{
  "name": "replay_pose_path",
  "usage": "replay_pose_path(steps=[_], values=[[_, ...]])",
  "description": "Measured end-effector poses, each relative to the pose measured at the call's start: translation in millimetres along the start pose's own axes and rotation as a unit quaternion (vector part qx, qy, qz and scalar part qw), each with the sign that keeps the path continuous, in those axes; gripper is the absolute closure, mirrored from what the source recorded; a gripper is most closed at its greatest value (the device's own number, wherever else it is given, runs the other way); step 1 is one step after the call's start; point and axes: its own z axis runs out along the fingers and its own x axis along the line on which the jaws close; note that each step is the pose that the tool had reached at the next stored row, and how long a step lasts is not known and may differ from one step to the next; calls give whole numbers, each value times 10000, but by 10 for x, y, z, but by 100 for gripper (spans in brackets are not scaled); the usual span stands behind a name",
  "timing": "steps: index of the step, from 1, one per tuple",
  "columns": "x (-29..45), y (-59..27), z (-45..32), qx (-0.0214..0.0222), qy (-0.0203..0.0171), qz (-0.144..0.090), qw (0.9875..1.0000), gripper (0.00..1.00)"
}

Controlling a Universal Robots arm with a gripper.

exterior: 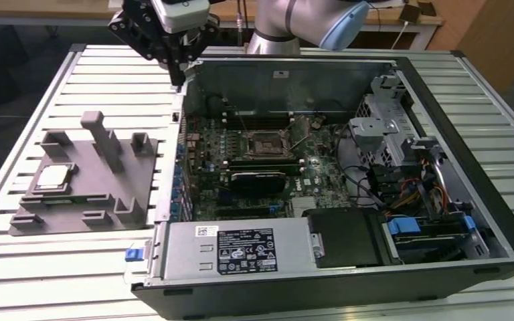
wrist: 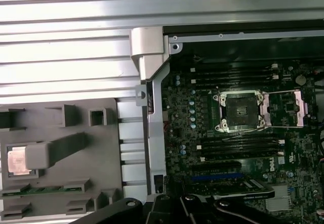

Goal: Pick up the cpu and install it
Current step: 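Reach for the cpu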

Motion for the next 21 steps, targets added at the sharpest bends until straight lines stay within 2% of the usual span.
replay_pose_path(steps=[21], values=[[426,-5,-2,1,0,0,10000,89]])
